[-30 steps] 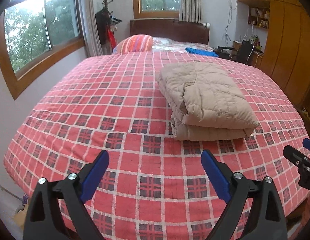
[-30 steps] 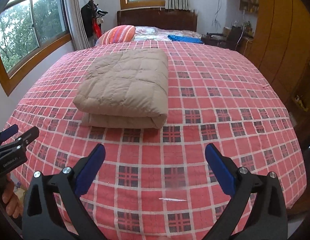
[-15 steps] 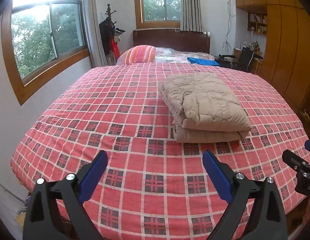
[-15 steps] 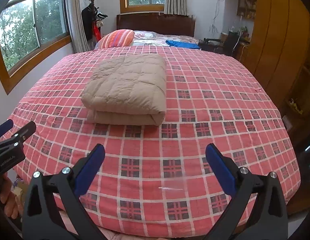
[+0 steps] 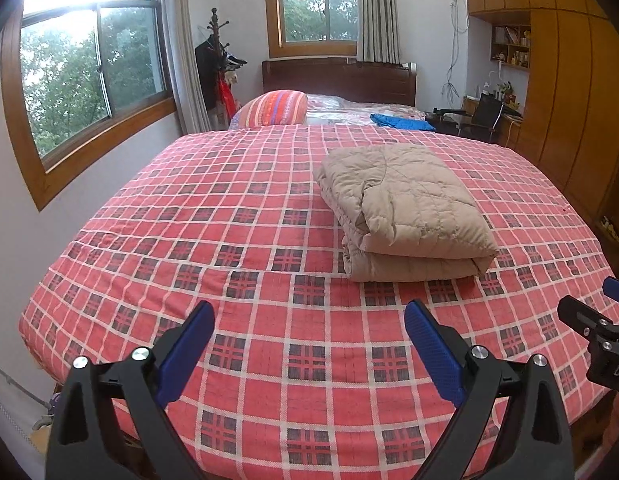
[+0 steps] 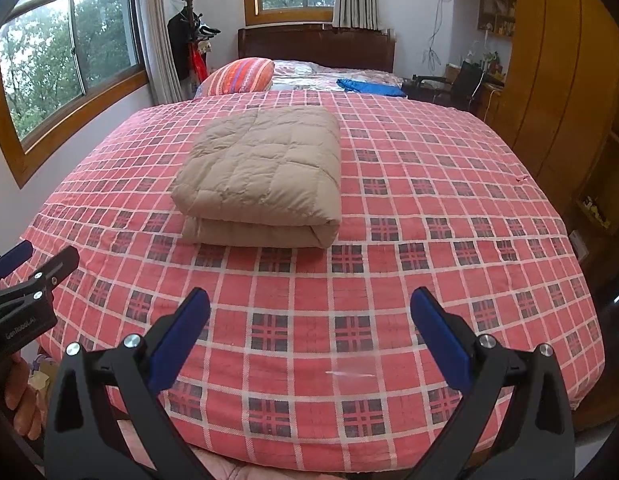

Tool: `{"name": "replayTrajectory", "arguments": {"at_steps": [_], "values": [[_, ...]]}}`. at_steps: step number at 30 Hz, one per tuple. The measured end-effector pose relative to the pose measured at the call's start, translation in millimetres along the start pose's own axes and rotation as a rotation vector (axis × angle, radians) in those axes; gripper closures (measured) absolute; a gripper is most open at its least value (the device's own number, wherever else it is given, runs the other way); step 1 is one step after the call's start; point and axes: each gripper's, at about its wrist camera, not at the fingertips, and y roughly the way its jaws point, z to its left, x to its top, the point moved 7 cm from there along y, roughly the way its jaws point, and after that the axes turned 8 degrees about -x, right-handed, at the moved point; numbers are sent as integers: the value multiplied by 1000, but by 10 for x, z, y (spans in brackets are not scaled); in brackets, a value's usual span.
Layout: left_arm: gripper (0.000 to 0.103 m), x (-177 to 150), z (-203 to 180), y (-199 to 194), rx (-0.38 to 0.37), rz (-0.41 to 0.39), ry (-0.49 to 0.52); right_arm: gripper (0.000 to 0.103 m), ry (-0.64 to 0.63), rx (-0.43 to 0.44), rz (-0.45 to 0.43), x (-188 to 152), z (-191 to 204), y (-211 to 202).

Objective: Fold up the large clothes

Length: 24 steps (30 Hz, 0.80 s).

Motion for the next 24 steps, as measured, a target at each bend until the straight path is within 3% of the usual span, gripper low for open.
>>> {"name": "replayTrajectory", "arguments": {"at_steps": [24], "values": [[7, -28, -9, 44, -2, 12, 3, 3, 27, 29, 25, -7, -15, 83]]}}
